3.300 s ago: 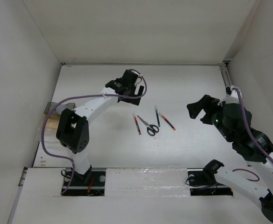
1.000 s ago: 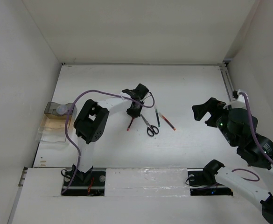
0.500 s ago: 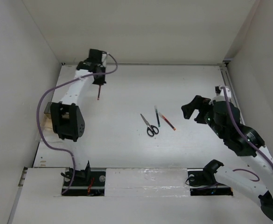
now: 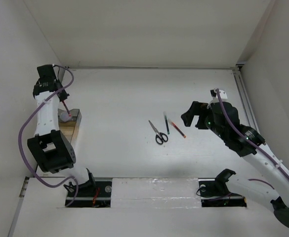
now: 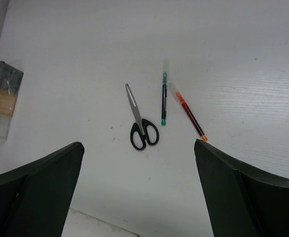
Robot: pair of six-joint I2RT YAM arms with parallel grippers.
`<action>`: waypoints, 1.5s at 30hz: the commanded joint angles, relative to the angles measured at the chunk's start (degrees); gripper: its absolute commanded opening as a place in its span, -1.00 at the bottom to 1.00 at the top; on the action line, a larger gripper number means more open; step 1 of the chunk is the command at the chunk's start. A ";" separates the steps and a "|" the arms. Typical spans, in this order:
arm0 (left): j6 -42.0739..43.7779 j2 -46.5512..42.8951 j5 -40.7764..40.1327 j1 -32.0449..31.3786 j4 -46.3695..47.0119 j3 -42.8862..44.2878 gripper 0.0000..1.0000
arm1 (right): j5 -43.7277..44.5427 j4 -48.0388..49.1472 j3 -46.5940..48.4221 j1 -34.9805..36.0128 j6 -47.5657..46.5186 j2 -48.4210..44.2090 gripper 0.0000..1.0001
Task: Sort the stationery into containers
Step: Place the stationery into the container
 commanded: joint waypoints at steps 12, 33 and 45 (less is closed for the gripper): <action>-13.74 -10.45 -7.88 3.22 14.63 -13.51 -1.00 | -1.34 2.44 1.40 0.07 -2.24 -0.54 1.00; -9.96 -10.37 4.34 12.45 17.97 -26.25 -1.00 | -1.87 3.05 0.34 0.07 -2.24 -0.02 1.00; -9.96 -13.00 5.39 12.45 19.12 -28.89 -1.00 | -1.87 3.05 0.34 0.07 -2.77 -1.59 1.00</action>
